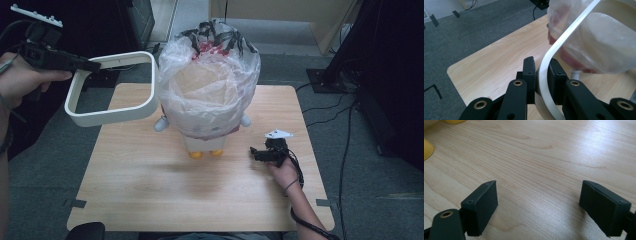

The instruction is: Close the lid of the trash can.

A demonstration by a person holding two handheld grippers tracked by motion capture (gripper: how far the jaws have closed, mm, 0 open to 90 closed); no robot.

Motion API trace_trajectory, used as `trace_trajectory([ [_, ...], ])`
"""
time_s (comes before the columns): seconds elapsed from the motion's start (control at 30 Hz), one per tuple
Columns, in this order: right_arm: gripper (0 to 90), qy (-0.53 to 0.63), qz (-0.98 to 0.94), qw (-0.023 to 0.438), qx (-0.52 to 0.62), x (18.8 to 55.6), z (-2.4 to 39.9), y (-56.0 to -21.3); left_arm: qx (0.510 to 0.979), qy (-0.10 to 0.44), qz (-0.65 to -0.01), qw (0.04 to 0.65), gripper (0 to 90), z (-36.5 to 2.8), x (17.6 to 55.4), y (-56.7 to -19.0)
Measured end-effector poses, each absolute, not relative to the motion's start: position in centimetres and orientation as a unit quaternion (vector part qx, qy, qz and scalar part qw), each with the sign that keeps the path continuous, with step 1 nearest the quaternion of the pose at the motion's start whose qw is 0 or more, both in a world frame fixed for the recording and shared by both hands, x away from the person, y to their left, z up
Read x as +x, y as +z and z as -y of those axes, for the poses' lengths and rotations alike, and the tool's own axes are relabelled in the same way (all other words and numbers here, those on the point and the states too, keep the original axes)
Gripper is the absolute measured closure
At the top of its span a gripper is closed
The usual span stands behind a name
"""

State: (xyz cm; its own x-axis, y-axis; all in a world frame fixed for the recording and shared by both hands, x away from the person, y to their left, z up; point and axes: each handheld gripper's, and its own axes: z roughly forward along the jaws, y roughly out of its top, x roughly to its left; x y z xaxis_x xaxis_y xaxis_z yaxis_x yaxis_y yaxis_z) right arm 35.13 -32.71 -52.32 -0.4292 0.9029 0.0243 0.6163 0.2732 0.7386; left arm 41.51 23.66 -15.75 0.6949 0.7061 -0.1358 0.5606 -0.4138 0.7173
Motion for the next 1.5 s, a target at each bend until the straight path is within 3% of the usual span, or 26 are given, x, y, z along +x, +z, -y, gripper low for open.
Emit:
trace_trajectory([
  [0.4,14.9,0.348,-0.770,0.206,0.493,35.1,32.7,-52.3,0.853,0.096,-0.345,0.380,79.0,-17.1,43.2,-12.5],
  [0.97,14.9,0.348,-0.771,0.206,0.493,35.1,32.7,-52.3,0.876,0.081,-0.310,0.359,79.0,-7.2,46.0,-13.8],
  [1.5,14.9,0.348,-0.770,0.205,0.493,35.1,32.7,-52.3,0.898,0.049,-0.263,0.349,79.1,0.2,46.1,-15.9],
])
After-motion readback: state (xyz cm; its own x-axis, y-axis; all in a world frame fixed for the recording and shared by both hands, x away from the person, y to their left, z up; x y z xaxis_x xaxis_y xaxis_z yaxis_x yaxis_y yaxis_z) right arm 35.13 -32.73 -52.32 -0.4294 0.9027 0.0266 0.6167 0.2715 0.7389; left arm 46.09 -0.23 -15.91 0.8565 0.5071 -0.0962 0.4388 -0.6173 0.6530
